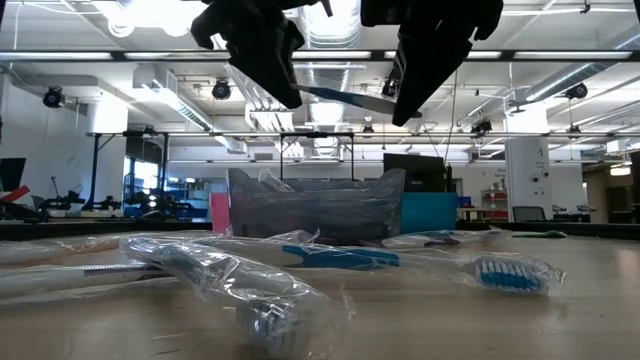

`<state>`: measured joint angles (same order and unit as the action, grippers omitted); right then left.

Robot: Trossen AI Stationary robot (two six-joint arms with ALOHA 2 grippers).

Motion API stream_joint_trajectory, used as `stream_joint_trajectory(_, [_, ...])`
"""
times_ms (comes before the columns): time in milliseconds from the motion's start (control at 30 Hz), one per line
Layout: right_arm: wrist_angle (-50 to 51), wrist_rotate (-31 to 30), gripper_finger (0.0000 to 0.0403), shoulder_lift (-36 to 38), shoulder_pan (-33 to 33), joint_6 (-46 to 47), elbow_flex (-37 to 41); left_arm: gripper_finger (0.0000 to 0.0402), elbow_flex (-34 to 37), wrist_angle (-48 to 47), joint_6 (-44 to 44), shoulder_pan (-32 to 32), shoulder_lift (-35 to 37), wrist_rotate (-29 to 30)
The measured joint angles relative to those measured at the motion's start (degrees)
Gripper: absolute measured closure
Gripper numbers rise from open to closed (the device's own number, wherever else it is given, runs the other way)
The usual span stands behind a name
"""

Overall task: Pick & Place Toothbrushes
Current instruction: Put the blue toothbrush into the transparent gray bin

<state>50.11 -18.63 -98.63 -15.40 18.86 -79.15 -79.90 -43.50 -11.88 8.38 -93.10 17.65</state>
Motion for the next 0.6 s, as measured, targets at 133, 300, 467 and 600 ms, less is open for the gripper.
stream_joint_trajectory(133, [-0.1,0.0,0.0382,0.0,0.0,0.0,0.0,0.0373,0.0,0.1,0.1,0.0,-0.1,0.3])
stream_joint_trajectory(300, [-0.1,0.0,0.0377,0.0,0.0,0.4,0.0,0.0382,0.0,0.0,0.1,0.0,-0.1,0.4])
stream_joint_trajectory(467, [0.0,0.1,0.0337,0.0,-0.1,1.0,0.0,0.0387,0.0,-0.2,0.0,0.0,-0.1,0.4])
stream_joint_trajectory(600, [3.3,0.4,0.0292,0.5,-0.1,3.5,-0.1,0.0388,0.0,-1.8,-0.4,-0.2,0.0,0.5])
